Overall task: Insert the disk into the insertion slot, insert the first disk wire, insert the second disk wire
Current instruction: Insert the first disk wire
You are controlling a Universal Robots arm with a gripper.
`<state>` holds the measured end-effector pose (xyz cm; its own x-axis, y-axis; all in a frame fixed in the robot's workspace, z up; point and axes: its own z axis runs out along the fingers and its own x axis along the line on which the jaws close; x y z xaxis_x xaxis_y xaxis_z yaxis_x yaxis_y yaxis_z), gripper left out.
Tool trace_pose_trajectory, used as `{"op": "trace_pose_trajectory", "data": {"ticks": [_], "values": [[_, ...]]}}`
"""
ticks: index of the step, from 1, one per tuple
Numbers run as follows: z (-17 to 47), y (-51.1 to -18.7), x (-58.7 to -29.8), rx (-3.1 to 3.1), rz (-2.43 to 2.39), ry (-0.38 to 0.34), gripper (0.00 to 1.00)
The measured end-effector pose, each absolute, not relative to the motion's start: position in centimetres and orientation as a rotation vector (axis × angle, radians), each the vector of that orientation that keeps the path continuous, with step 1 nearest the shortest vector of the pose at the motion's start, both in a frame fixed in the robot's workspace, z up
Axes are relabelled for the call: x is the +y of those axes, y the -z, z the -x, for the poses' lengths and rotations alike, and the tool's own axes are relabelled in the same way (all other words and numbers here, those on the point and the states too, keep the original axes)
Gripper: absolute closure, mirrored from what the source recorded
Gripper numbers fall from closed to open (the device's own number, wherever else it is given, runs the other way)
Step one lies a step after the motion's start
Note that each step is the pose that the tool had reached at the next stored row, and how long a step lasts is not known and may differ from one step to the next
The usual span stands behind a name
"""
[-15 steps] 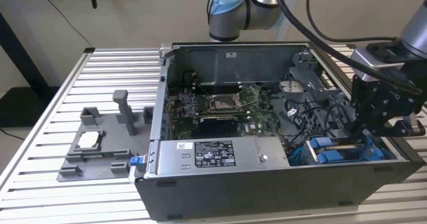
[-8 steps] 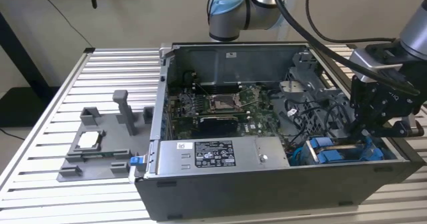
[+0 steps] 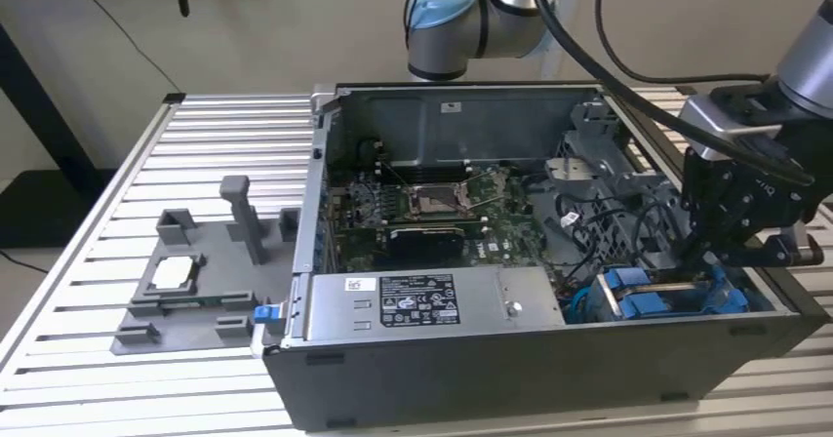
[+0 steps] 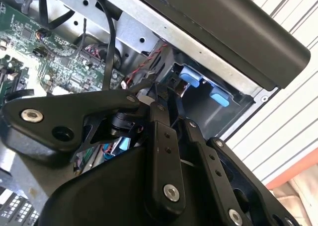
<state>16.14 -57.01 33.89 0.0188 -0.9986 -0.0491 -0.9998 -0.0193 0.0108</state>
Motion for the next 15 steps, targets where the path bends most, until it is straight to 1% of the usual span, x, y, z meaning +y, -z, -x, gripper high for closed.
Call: {"op": "trace_pose_trajectory", "data": {"ticks": [6, 11, 12, 15], "values": [[-16.1, -33.3, -57.0, 2.182, 2.223, -0.065, 0.81], [-16.1, -33.4, -57.0, 2.181, 2.222, -0.068, 0.8], [-16.1, -33.8, -57.0, 2.181, 2.222, -0.067, 0.73], [-16.1, -34.8, -57.0, 2.181, 2.223, -0.067, 0.73]]}}
